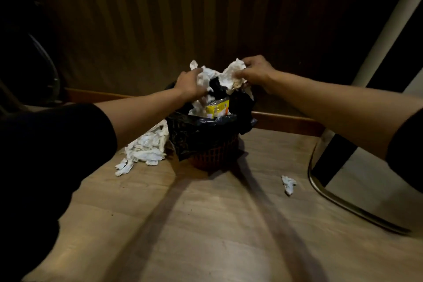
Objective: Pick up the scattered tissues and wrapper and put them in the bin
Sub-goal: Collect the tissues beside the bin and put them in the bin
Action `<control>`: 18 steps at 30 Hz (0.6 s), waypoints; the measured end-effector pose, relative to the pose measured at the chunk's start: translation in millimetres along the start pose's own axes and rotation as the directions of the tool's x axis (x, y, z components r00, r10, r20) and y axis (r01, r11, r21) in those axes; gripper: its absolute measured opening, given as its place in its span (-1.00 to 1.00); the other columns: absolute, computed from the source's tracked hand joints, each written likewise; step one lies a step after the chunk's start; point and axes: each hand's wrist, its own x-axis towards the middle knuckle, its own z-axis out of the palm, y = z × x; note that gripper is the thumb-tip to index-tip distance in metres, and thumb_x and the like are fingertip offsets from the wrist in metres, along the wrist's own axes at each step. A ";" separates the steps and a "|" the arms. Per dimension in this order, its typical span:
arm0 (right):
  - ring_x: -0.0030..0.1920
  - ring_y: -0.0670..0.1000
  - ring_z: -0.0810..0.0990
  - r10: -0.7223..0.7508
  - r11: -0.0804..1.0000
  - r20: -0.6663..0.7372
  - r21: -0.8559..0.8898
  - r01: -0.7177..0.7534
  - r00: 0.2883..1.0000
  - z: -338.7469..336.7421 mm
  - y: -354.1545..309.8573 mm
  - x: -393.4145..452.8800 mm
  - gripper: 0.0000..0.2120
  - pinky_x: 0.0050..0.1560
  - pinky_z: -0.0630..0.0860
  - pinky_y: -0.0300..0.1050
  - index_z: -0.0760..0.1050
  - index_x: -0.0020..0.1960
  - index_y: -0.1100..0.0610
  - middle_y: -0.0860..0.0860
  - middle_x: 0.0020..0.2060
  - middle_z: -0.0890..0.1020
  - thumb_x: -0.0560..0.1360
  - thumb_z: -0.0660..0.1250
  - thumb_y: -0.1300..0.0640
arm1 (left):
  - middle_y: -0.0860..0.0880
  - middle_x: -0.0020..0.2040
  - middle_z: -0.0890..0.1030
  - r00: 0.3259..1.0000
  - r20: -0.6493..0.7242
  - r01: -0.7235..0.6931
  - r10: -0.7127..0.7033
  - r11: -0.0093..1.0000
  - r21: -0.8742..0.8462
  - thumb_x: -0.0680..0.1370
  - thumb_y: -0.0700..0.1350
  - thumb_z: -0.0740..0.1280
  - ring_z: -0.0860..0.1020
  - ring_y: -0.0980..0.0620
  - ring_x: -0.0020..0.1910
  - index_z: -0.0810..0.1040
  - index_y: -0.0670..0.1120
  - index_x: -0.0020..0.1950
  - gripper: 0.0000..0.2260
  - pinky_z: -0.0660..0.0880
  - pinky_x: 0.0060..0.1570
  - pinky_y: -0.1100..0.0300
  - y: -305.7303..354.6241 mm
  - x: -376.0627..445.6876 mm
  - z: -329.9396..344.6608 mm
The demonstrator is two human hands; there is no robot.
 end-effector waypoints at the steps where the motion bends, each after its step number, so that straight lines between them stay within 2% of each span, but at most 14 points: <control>1: -0.08 0.02 0.71 0.016 1.000 0.044 0.018 -0.017 0.999 7.1 -4.3 2.4 -0.68 -0.25 0.62 -0.19 0.58 0.22 0.13 0.10 0.03 0.68 0.47 0.44 0.25 | -0.18 0.43 0.41 1.000 0.022 0.014 -0.013 0.999 -0.046 0.49 -0.15 0.40 0.56 -0.11 0.13 0.31 0.00 0.52 -0.39 0.55 0.07 0.06 -1.3 -1.9 -0.6; 2: -0.06 0.04 0.71 0.026 0.999 0.097 0.040 -0.030 0.995 13.2 -7.8 3.9 -0.64 -0.21 0.64 -0.16 0.56 0.26 0.12 0.12 0.07 0.67 0.48 0.43 0.27 | -0.14 0.43 0.43 0.999 0.036 0.019 -0.016 0.997 -0.080 0.49 -0.18 0.38 0.58 -0.09 0.12 0.33 0.00 0.50 -0.41 0.56 0.06 0.06 -1.7 -4.3 -0.6; 4: -0.01 0.07 0.69 0.031 0.997 0.179 0.067 -0.044 0.983 22.0 -12.5 3.7 -0.54 -0.17 0.65 -0.13 0.49 0.36 0.12 0.14 0.14 0.62 0.48 0.43 0.30 | -0.09 0.38 0.51 1.000 0.028 0.001 0.002 0.995 -0.104 0.49 -0.20 0.38 0.58 -0.07 0.21 0.40 -0.01 0.46 -0.46 0.53 0.20 0.10 -1.0 -7.5 -0.3; 6: 0.05 0.11 0.67 0.037 0.999 0.211 0.023 -0.043 0.977 24.0 -13.2 2.4 -0.46 -0.09 0.67 -0.08 0.42 0.42 0.10 0.14 0.24 0.55 0.48 0.42 0.32 | -0.08 0.30 0.58 0.999 -0.033 -0.028 0.025 0.994 -0.103 0.49 -0.22 0.36 0.56 -0.06 0.27 0.49 -0.03 0.39 -0.54 0.47 0.30 0.14 2.4 -9.8 0.5; 8: 0.12 0.14 0.63 0.060 0.997 0.231 -0.053 -0.049 0.971 17.8 -10.8 -1.0 -0.38 0.02 0.67 -0.02 0.35 0.48 0.07 0.14 0.35 0.46 0.48 0.41 0.34 | -0.07 0.21 0.63 0.990 -0.139 -0.033 0.019 0.994 -0.103 0.47 -0.27 0.30 0.60 -0.08 0.17 0.56 -0.01 0.27 -0.60 0.55 0.23 0.05 7.5 -9.1 1.6; 10: 0.17 0.14 0.60 0.077 0.996 0.251 -0.055 -0.066 0.965 8.1 -4.1 -5.2 -0.34 0.07 0.65 0.00 0.29 0.52 0.08 0.13 0.40 0.41 0.48 0.35 0.41 | -0.05 0.15 0.61 0.976 -0.214 -0.050 0.030 0.995 -0.087 0.43 -0.29 0.27 0.61 -0.08 0.06 0.56 0.01 0.16 -0.64 0.61 0.10 -0.03 14.5 -8.9 3.4; 11: 0.19 0.14 0.58 0.078 0.997 0.250 -0.037 -0.071 0.965 3.2 0.4 -8.2 -0.33 0.07 0.65 0.00 0.27 0.53 0.09 0.12 0.41 0.40 0.48 0.33 0.43 | -0.05 0.14 0.58 0.971 -0.232 -0.067 0.050 0.995 -0.069 0.43 -0.31 0.27 0.58 -0.07 0.07 0.54 0.00 0.14 -0.65 0.60 0.09 -0.04 19.5 -10.3 4.8; 13: 0.19 0.11 0.59 0.067 0.998 0.221 -0.004 -0.068 0.973 -6.7 11.6 -12.6 -0.37 0.02 0.67 -0.04 0.29 0.51 0.10 0.10 0.38 0.43 0.50 0.30 0.44 | -0.06 0.16 0.53 0.965 -0.244 -0.106 0.096 0.994 -0.028 0.44 -0.34 0.27 0.53 -0.05 0.11 0.51 -0.04 0.14 -0.66 0.57 0.12 -0.01 28.5 -13.6 9.2; 15: 0.09 0.04 0.65 0.052 0.998 0.168 0.011 -0.055 0.984 -17.6 25.1 -15.1 -0.50 -0.08 0.67 -0.14 0.37 0.44 0.10 0.11 0.28 0.51 0.54 0.28 0.38 | -0.08 0.18 0.51 0.959 -0.234 -0.159 0.157 0.987 0.011 0.46 -0.33 0.24 0.51 -0.04 0.12 0.49 -0.06 0.17 -0.67 0.54 0.12 0.01 34.3 -19.0 13.8; 18: -0.02 -0.02 0.68 0.059 0.995 0.058 -0.078 -0.055 0.997 -36.7 53.1 -19.1 -0.68 -0.19 0.63 -0.22 0.49 0.30 0.11 0.07 0.10 0.59 0.56 0.30 0.29 | -0.07 0.11 0.53 0.925 -0.180 -0.316 0.333 0.941 0.118 0.48 -0.20 0.22 0.53 -0.07 0.04 0.46 -0.05 0.16 -0.73 0.55 0.06 -0.09 35.0 -30.0 23.0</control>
